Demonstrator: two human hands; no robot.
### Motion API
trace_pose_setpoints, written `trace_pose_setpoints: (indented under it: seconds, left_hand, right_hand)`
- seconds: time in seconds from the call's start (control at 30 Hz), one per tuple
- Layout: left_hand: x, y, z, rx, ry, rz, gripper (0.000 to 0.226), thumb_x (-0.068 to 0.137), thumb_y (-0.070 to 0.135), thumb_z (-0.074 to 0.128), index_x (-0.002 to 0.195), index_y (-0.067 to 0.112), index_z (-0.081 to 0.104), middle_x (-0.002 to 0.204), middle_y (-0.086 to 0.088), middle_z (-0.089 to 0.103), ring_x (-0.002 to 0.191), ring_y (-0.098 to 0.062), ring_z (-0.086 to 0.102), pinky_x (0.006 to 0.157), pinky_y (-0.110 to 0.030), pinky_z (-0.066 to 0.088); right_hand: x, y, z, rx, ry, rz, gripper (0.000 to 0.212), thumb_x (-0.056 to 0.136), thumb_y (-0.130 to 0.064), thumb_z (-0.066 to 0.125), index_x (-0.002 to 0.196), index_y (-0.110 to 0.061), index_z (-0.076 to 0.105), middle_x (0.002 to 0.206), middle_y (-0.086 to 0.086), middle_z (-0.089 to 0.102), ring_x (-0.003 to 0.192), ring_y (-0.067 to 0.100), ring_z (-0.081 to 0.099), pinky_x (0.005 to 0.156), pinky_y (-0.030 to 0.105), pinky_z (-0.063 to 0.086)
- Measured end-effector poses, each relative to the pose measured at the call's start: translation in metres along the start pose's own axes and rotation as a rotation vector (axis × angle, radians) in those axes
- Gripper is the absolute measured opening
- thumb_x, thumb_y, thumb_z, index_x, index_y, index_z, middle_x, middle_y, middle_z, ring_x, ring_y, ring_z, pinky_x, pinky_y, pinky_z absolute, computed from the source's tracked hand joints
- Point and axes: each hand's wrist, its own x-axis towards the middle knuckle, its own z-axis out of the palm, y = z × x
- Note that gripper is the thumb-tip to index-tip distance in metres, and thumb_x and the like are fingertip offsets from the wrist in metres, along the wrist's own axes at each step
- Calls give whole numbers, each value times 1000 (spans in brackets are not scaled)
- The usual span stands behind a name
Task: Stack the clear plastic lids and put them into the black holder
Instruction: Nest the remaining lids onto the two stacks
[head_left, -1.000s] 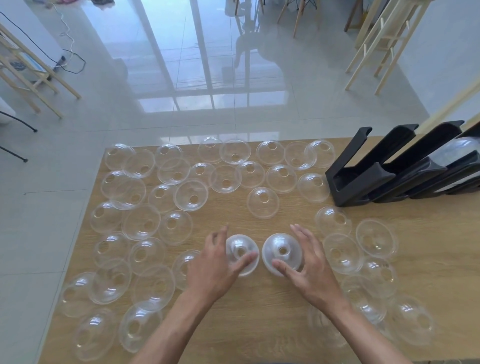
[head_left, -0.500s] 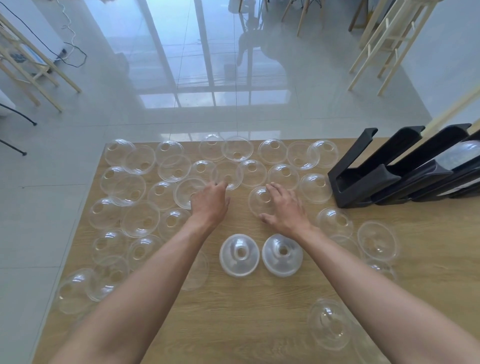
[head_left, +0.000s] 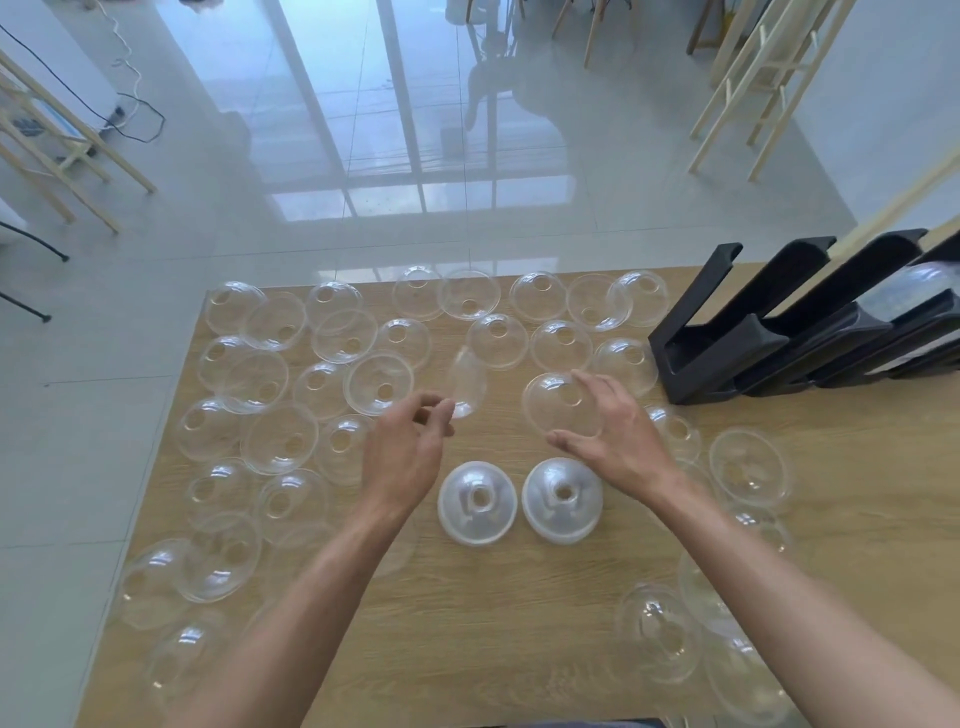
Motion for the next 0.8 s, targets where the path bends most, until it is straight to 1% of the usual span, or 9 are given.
trace_pose_setpoints:
  seconds: [0.13, 0.27, 0.37, 0.5, 0.57, 0.63, 0.7, 0.73, 0.8]
  left_hand:
    - [-36, -6, -14, -422, -71, -270, 18, 106, 32, 62, 101, 20, 74, 83, -4, 77, 50, -9, 55, 47, -20, 42]
    - [-70, -25, -8, -605, -217, -556, 24, 109, 27, 57, 106, 8, 72, 81, -11, 72, 47, -15, 47, 39, -21, 29]
    - [-87, -35, 3, -593, -264, -670, 25, 110, 24, 55, 110, 4, 70, 77, -10, 71, 45, -15, 47, 39, -20, 24]
    - [-96, -41, 12, -492, -211, -714, 27, 109, 26, 57, 102, 2, 69, 73, -11, 72, 44, -16, 50, 39, -21, 28]
    - [-99, -42, 12, -417, -182, -699, 24, 107, 22, 59, 104, 0, 68, 71, -10, 73, 44, -17, 53, 38, -24, 34]
    - [-101, -42, 10, -260, -144, -600, 19, 106, 19, 58, 106, 2, 67, 68, -7, 75, 45, -19, 59, 39, -30, 43]
    - [-103, -41, 8, -4, -128, -419, 19, 104, 25, 61, 116, 11, 64, 77, -3, 76, 61, -20, 70, 57, -41, 59]
    - [-103, -40, 8, 124, -137, -330, 32, 102, 31, 64, 129, 14, 60, 92, 0, 76, 79, -21, 74, 74, -44, 62]
    - [-102, -39, 9, 255, -172, -224, 73, 95, 46, 71, 154, 20, 38, 133, -4, 64, 120, -24, 64, 102, -44, 53]
  right_hand:
    - [-47, 0, -13, 40, 19, -13, 94, 82, -57, 84, 160, -31, 38, 153, -12, 45, 136, 4, 45, 111, 31, 41]
    - [-88, 5, 2, 24, -37, -9, 93, 84, -59, 82, 161, -34, 35, 151, -18, 40, 132, 3, 48, 107, 28, 44]
    - [-102, 10, 19, 30, -58, -15, 90, 84, -52, 83, 160, -33, 38, 146, -20, 39, 132, 4, 48, 109, 26, 44]
    - [-105, 15, 36, 10, -42, -24, 86, 87, -43, 83, 160, -32, 39, 152, -13, 38, 140, 8, 42, 116, 36, 44]
    - [-105, 17, 40, 21, -55, -15, 90, 88, -43, 82, 163, -33, 33, 162, -10, 34, 151, 10, 34, 123, 35, 36]
    - [-104, 19, 45, 19, -70, -10, 96, 88, -45, 81, 165, -32, 25, 168, -9, 29, 156, 9, 26, 126, 32, 27]
    - [-103, 20, 47, 18, -73, 21, 100, 88, -49, 81, 166, -30, 21, 167, -10, 31, 155, 8, 26, 123, 26, 24]
    - [-102, 19, 48, 25, -69, 40, 100, 87, -50, 81, 165, -28, 22, 165, -10, 34, 153, 8, 30, 120, 23, 25]
    - [-100, 16, 48, 34, -60, 65, 98, 84, -53, 82, 162, -27, 27, 158, -10, 40, 146, 8, 38, 114, 21, 28]
